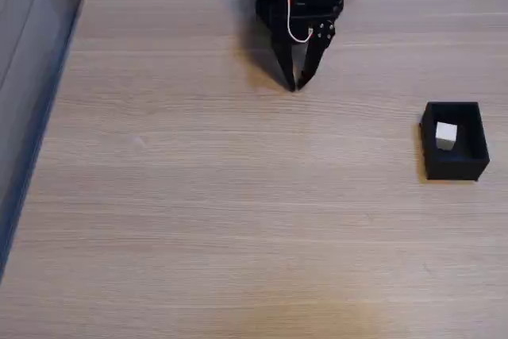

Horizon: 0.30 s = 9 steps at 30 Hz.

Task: Pick a white block and place it in the black box.

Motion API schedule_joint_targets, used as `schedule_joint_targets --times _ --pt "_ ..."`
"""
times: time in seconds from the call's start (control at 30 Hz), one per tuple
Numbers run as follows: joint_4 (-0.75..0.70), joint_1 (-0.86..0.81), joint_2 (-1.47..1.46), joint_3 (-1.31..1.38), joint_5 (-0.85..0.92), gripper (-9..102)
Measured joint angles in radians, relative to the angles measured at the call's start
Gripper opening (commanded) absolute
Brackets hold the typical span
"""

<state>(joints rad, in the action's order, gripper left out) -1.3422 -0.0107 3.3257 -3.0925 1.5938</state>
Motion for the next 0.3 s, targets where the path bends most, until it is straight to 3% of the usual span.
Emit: schedule_joint_targets --times 0.3 --pt "0.000 0.014 0.003 0.000 0.005 0"
